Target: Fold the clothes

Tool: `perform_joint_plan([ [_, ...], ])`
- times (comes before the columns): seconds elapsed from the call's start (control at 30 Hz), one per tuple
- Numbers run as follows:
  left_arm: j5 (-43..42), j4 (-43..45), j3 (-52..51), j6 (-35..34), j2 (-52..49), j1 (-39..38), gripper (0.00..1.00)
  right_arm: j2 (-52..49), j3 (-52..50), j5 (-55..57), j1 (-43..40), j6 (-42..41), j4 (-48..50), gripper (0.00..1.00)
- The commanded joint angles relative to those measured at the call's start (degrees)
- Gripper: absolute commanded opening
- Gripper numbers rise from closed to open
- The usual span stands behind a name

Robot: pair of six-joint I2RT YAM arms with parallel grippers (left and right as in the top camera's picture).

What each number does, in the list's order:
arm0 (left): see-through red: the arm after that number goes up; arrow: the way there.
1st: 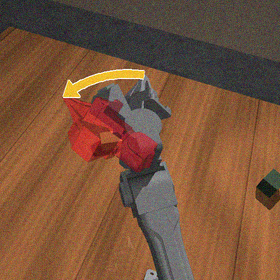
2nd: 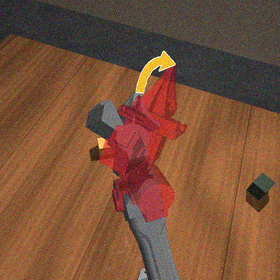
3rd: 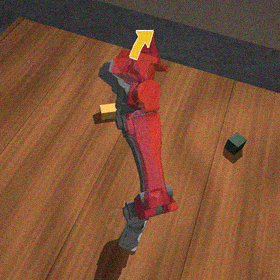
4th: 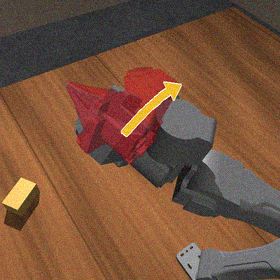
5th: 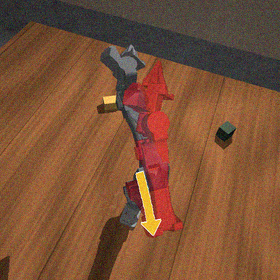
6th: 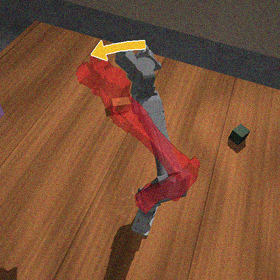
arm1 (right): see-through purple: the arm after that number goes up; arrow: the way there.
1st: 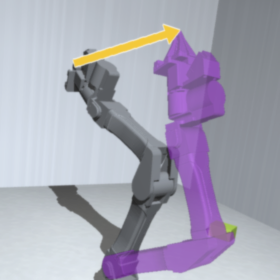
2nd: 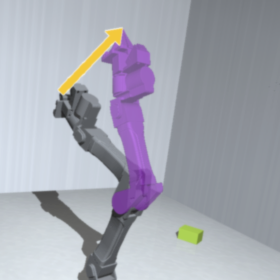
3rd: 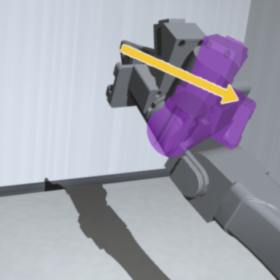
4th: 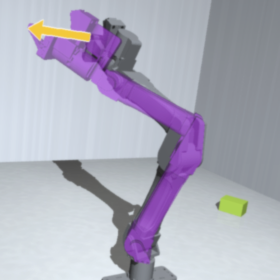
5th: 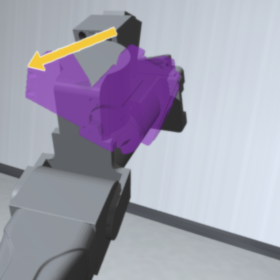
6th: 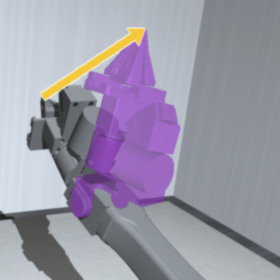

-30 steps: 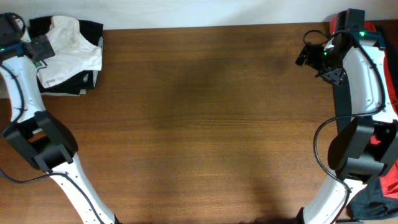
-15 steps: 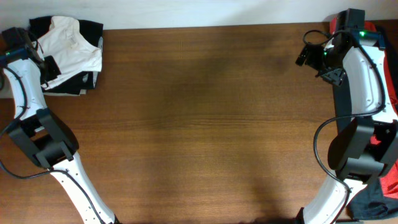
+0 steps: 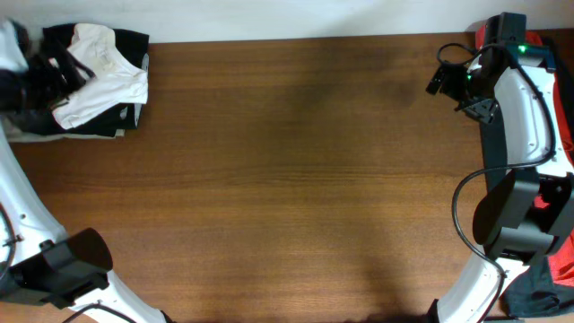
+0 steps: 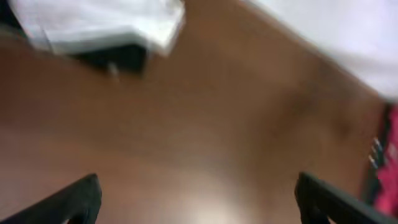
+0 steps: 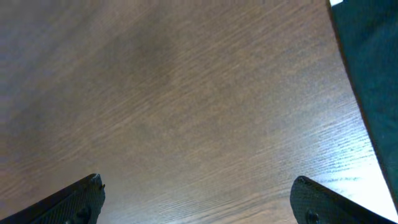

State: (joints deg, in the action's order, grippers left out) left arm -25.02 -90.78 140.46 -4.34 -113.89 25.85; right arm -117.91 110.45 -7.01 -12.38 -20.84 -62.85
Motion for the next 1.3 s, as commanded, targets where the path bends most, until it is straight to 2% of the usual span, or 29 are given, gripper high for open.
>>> perform_joint_plan([
  [0.0,-4.79,-5.95,-0.70,0.02,0.13,-1.29,0.99,1.01,0.63,-7.93,-0.35,-0.35,-1.14,0.99],
  [0.13,-4.81,-5.95,-0.87,0.11,0.26,-2.84,0.99,8.90,0.87,-11.78,-0.50,4.39,-8.35,0.99],
  [0.27,-4.74,-5.95,-2.10,2.67,2.89,-8.00,0.99,23.87,0.66,-5.44,-0.35,6.03,-20.35,0.99],
  [0.33,1.77,-5.92,-2.10,2.64,3.02,-11.13,0.99,32.92,0.00,-5.38,-0.33,6.03,-24.79,0.99],
  [0.5,3.87,-5.51,-2.10,2.64,3.02,-11.43,0.99,51.65,-0.31,-5.33,2.67,6.01,-31.19,0.99],
  [0.63,3.87,-5.51,-2.10,2.64,3.02,-11.45,0.99,57.29,-0.31,-5.38,2.67,6.01,-31.30,0.99],
  [0.97,3.87,-5.51,-2.10,2.64,3.02,-11.45,0.99,57.46,-0.42,-5.33,2.67,6.01,-31.26,0.99],
  [1.13,3.87,-5.51,-2.10,2.64,3.02,-11.45,0.99,71.04,-1.07,-4.31,2.69,6.03,-31.63,0.99],
  [1.2,3.87,-5.51,-2.10,2.64,3.02,-11.45,0.99,77.13,-6.62,-4.31,2.69,6.03,-30.32,0.99],
  [1.27,3.87,-5.51,-2.10,2.64,3.02,-11.45,0.99,85.35,-20.09,-4.33,2.69,6.01,-22.62,0.99],
])
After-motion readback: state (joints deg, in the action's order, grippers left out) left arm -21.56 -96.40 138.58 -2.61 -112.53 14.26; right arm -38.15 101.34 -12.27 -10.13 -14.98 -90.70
